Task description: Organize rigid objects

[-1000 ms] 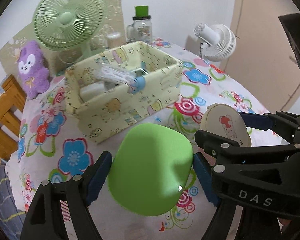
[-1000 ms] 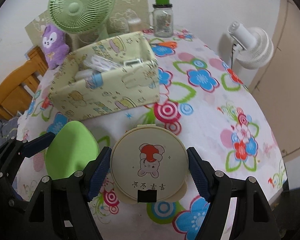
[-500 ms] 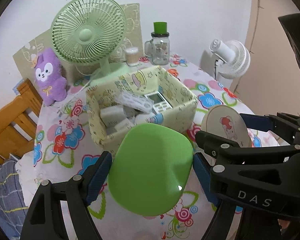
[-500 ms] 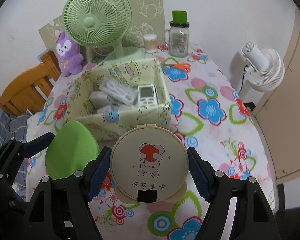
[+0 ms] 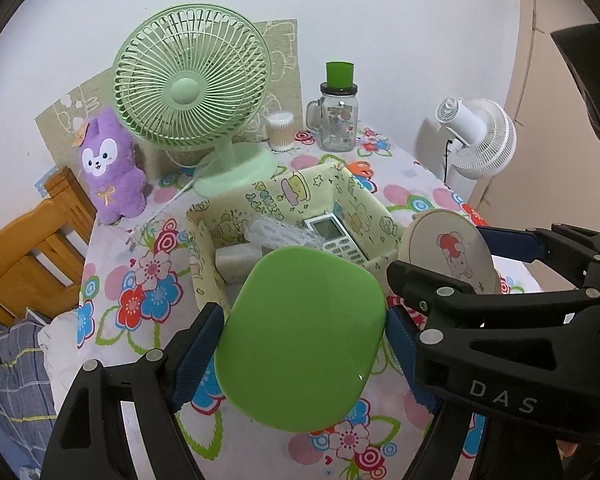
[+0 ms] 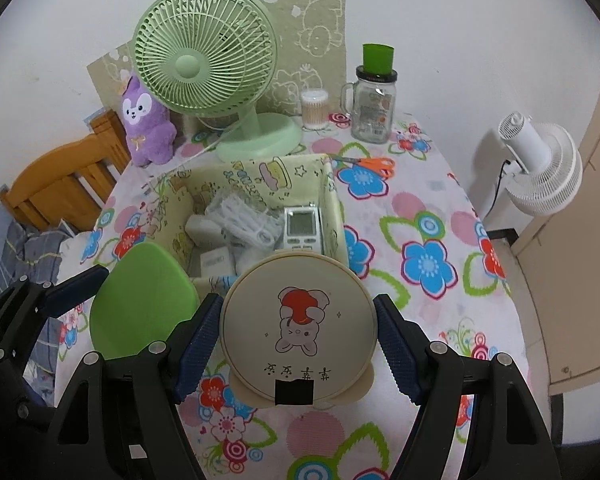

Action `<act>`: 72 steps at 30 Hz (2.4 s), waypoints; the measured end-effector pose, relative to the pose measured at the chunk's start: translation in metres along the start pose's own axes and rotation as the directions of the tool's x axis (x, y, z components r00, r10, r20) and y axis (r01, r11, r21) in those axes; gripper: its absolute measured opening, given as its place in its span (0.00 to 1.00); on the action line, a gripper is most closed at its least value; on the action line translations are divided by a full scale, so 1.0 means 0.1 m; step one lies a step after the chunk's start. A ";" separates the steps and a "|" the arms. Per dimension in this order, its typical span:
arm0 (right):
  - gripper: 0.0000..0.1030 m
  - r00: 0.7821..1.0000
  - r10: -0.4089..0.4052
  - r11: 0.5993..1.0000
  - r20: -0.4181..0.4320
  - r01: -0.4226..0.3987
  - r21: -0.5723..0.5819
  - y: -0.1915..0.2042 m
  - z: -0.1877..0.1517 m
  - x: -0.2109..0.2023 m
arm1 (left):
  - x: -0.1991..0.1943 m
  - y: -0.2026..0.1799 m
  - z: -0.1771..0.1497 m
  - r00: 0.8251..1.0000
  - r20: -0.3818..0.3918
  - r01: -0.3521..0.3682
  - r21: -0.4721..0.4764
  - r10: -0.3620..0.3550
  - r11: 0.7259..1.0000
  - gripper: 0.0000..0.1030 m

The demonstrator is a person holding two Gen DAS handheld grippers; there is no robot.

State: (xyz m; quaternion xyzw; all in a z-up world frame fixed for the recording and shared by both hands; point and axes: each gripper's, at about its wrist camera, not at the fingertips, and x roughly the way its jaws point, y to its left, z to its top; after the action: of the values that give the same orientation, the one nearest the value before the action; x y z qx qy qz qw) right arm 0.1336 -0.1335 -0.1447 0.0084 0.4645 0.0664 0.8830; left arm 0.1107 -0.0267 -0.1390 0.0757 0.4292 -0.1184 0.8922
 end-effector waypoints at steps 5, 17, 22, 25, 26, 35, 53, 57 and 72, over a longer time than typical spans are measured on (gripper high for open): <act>0.75 1.000 0.015 1.000 -0.010 -0.015 -0.016 -0.01 0.12 0.09 | 0.08 0.02 0.07 1.000 -0.002 -0.014 -0.007 0.014 1.000 0.82; 0.75 0.998 0.046 0.997 -0.043 -0.049 -0.064 -0.04 0.47 0.51 | 0.40 0.13 0.31 0.999 0.001 -0.045 -0.021 0.045 0.999 0.82; 0.75 0.997 0.053 0.996 -0.064 -0.057 -0.072 -0.04 0.58 0.70 | 0.54 0.20 0.38 0.998 -0.020 -0.053 -0.034 0.053 0.998 0.82; 0.75 0.994 0.070 0.995 -0.083 -0.076 -0.061 -0.03 0.62 0.84 | 0.63 0.25 0.40 0.998 -0.034 -0.063 -0.039 0.062 0.997 0.82; 0.75 0.993 0.076 0.995 -0.093 -0.081 -0.057 -0.03 0.64 0.90 | 0.65 0.27 0.40 0.997 -0.039 -0.065 -0.041 0.064 0.997 0.82; 0.76 0.988 0.101 0.992 -0.118 -0.110 -0.065 0.10 0.70 1.09 | 0.77 0.40 0.37 0.995 -0.071 -0.076 -0.067 0.071 0.995 0.82; 0.84 0.998 -0.035 0.992 -0.042 0.029 -0.123 -0.09 0.75 0.86 | 0.92 0.30 0.51 0.997 -0.071 -0.008 -0.075 0.002 0.997 0.82; 0.84 0.996 -0.059 0.995 -0.060 0.054 -0.084 -0.25 0.72 0.88 | 1.00 0.20 0.54 0.997 -0.078 0.009 -0.056 -0.013 0.998 0.82; 0.84 0.991 -0.061 0.998 -0.120 0.061 -0.010 -0.52 0.61 1.04 | 1.26 0.19 0.53 0.994 -0.109 -0.037 -0.057 0.030 0.998 0.81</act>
State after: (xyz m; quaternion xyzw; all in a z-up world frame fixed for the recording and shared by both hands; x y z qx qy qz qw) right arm 0.2472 -0.1692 -0.1990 -0.0126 0.5169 0.0412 0.8550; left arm 0.2316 -0.0390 -0.2039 0.0630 0.4790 -0.0865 0.8713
